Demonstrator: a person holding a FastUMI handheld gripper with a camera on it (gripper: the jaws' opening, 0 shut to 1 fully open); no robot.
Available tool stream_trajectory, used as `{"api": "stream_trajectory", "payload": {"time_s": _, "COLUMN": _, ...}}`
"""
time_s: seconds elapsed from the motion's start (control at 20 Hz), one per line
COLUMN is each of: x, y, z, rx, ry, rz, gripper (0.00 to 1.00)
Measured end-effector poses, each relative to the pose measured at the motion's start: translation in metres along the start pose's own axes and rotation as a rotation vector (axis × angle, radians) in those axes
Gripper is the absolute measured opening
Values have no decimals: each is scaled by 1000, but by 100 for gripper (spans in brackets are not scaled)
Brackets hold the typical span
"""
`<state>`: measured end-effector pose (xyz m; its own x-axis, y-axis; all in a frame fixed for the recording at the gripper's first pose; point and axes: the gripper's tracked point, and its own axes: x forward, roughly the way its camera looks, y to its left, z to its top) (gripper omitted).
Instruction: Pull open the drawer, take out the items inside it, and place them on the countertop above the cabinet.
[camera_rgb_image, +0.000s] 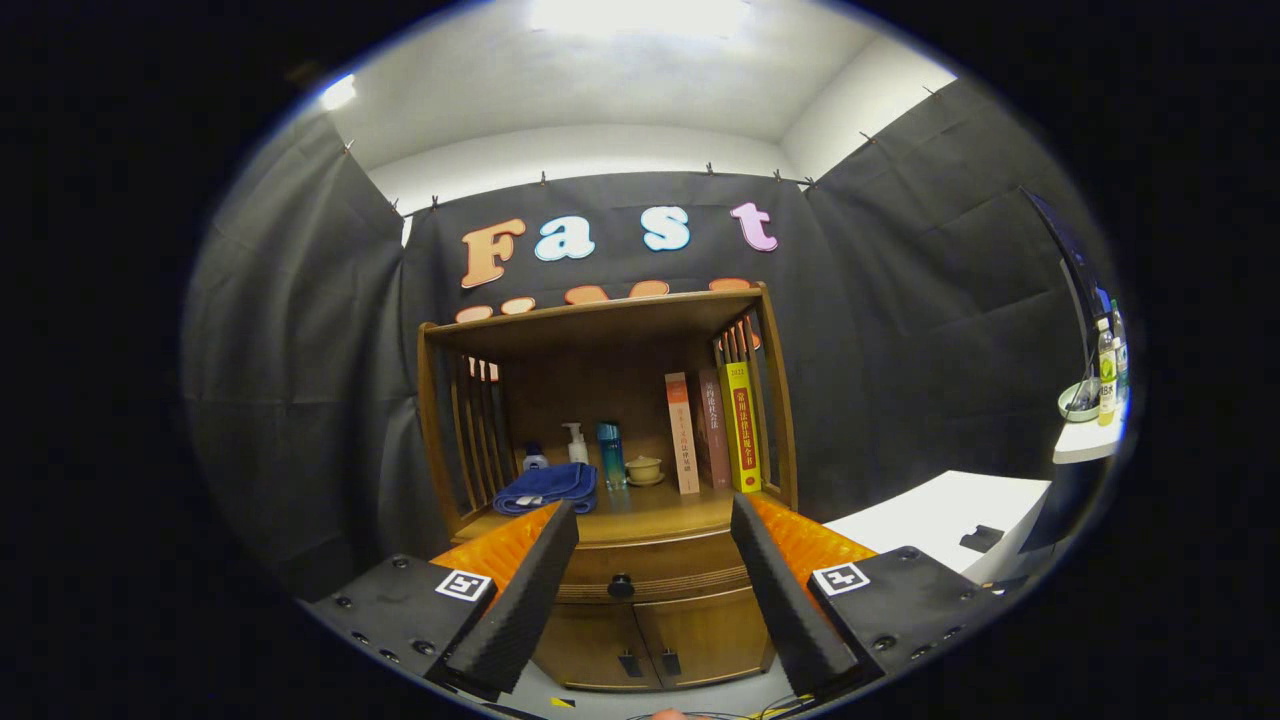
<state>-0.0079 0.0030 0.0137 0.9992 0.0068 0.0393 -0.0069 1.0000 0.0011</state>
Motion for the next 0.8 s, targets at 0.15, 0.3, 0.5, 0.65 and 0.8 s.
{"api": "stream_trajectory", "payload": {"time_s": 0.15, "x": 1, "y": -2, "z": 0, "rx": -9, "ry": 2, "rz": -2, "gripper": 100}}
{"api": "stream_trajectory", "payload": {"time_s": 0.3, "x": 0, "y": -1, "z": 2, "rx": 0, "ry": -3, "rz": -4, "gripper": 100}}
{"api": "stream_trajectory", "payload": {"time_s": 0.5, "x": 1, "y": 2, "z": -1, "rx": -6, "ry": 2, "rz": 5, "gripper": 100}}
{"api": "stream_trajectory", "payload": {"time_s": 0.65, "x": 3, "y": 12, "z": 0, "rx": 12, "ry": 1, "rz": 23, "gripper": 100}}
{"api": "stream_trajectory", "payload": {"time_s": 0.8, "x": 16, "y": 28, "z": 1, "rx": -3, "ry": -17, "rz": 44, "gripper": 100}}
